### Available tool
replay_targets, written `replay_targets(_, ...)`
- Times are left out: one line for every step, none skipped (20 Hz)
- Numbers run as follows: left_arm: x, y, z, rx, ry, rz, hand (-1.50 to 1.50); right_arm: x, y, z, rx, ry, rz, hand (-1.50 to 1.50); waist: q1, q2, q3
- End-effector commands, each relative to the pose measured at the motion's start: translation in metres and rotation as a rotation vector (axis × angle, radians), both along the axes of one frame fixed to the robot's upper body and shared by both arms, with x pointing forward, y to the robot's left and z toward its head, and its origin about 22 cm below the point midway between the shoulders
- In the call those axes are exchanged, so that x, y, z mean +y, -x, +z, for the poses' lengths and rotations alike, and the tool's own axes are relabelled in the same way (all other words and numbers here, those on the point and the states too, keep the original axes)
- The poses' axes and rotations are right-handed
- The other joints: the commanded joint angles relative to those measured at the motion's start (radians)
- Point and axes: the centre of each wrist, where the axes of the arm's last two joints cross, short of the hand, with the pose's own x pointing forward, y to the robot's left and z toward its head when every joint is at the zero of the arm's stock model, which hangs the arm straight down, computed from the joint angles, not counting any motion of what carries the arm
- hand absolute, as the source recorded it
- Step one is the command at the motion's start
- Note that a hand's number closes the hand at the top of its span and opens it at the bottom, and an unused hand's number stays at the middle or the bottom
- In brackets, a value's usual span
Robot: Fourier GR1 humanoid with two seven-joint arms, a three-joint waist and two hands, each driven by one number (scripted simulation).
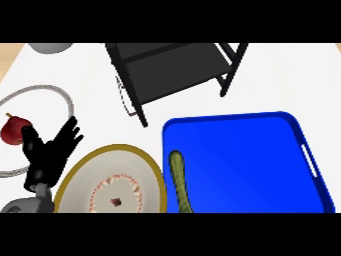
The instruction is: Pick the tomato from the tray and place it in the tiered shelf
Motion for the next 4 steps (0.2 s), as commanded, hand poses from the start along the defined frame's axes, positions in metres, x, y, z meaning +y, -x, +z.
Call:
replay_targets(0.005, -0.003, 0.000, 0.023, 0.002, 0.004, 0.00, -0.054, 0.006, -0.015, 0.004, -0.015, 0.012, -1.50, 0.000, 0.004, -0.002)
replay_targets(0.006, 0.002, -0.004, 0.020, 0.002, -0.003, 0.00, -0.070, 0.014, -0.001, 0.008, 0.001, 0.051, -1.50, -0.004, 0.001, -0.002)
replay_targets(0.001, -0.007, 0.003, 0.018, 0.008, -0.010, 0.00, -0.082, 0.018, 0.000, -0.012, -0.004, 0.034, -1.50, -0.001, 0.004, -0.002)
replay_targets(0.000, -0.002, -0.001, 0.020, -0.002, -0.013, 0.00, -0.083, 0.016, -0.007, -0.006, 0.013, 0.038, -1.50, 0.006, 0.005, -0.002)
